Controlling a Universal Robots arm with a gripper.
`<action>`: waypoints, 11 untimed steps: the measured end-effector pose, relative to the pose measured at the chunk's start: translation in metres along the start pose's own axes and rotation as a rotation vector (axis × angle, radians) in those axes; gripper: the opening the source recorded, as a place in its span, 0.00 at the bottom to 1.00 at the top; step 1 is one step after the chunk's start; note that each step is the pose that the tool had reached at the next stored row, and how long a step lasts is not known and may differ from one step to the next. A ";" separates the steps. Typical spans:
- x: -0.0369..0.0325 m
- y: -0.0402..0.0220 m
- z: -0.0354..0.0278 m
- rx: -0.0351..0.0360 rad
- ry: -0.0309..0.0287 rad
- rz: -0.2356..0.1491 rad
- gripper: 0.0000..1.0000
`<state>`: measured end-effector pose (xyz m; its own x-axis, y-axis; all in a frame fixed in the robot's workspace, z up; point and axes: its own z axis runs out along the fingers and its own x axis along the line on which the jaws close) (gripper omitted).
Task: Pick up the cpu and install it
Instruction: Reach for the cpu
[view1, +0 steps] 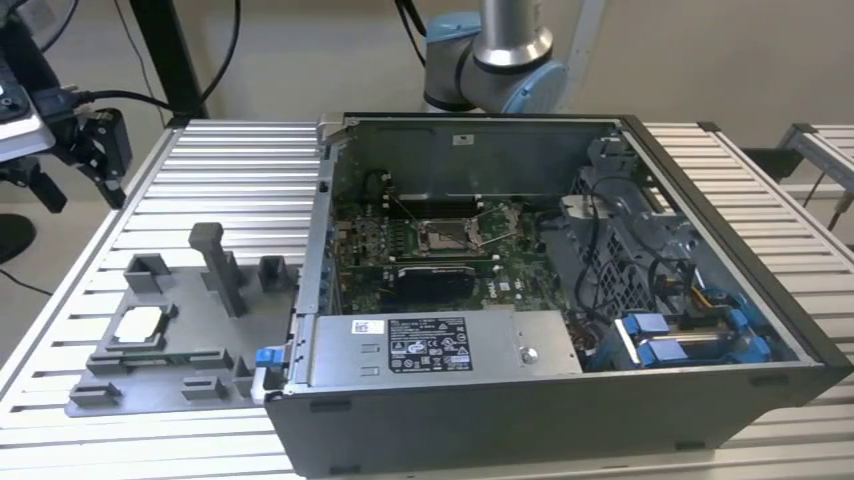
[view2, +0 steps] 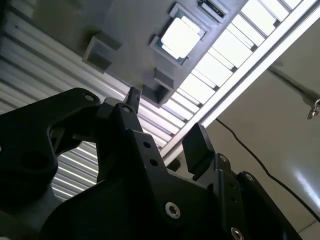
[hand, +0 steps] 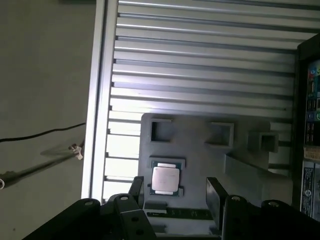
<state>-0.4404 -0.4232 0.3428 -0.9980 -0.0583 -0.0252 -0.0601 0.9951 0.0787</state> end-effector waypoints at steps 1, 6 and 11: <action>0.0000 -0.0001 0.0014 0.0000 0.0000 0.000 1.00; 0.0002 -0.0007 0.0087 -0.0006 -0.0001 0.000 1.00; 0.0003 -0.0011 0.0144 -0.0035 -0.0003 0.000 1.00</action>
<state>-0.4404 -0.4232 0.3284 -0.9980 -0.0582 -0.0255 -0.0601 0.9948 0.0822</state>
